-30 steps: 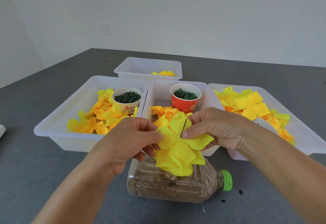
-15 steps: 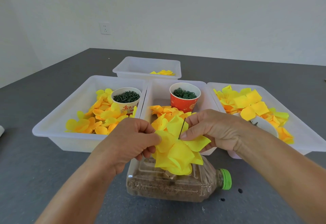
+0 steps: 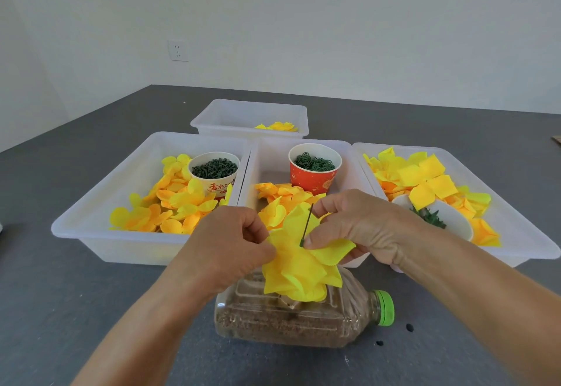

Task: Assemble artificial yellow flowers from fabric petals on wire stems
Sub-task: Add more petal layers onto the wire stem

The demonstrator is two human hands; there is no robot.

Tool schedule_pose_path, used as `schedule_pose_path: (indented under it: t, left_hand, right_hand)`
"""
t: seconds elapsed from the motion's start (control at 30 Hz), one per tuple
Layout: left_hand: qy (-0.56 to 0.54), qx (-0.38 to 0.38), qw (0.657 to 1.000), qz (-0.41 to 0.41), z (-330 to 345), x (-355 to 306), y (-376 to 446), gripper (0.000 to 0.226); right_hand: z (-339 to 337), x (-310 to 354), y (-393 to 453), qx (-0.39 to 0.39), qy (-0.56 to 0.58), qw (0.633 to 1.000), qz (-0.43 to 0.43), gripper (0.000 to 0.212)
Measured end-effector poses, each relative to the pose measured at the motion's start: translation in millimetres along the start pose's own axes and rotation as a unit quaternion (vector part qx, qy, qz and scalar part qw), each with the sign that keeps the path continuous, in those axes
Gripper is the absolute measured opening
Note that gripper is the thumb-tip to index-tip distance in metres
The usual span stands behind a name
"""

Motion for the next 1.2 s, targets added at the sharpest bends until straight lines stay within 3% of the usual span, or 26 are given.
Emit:
schedule_pose_path:
  t: [0.1, 0.2, 0.33, 0.53, 1.2]
  left_hand:
    - [0.048, -0.017, 0.995, 0.091, -2.8, -8.4, -1.9, 0.037]
    - [0.0, 0.0, 0.99, 0.138, -1.8, -16.8, -1.3, 0.03]
    - [0.0, 0.023, 0.991, 0.128, 2.7, -17.8, -2.1, 0.018]
    - [-0.002, 0.011, 0.993, 0.121, 3.3, -16.9, -2.4, 0.017]
    - [0.031, -0.018, 0.993, 0.11, 7.0, -16.0, -2.9, 0.016]
  right_hand:
    - [-0.2, -1.6, -2.0, -0.034, -0.003, 0.999, -0.01, 0.047]
    - [1.9, -3.2, -4.5, -0.038, 0.0, 0.998, -0.05, 0.045]
    - [4.6, -6.7, -8.5, -0.069, -0.02, 0.99, -0.124, 0.021]
    - [2.4, -15.4, -12.2, -0.039, 0.007, 0.989, -0.14, 0.01]
    - [4.4, -15.0, -11.5, -0.094, -0.055, 0.979, -0.175, 0.017]
Point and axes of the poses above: each hand's wrist, its own y-axis towards the middle knuckle, its own z-axis out of the palm, x = y × z, the point moved 2 cm from there along y, towards the middle knuckle, and after that the axes turned 15 degrees about z, right-handed, at the moved point
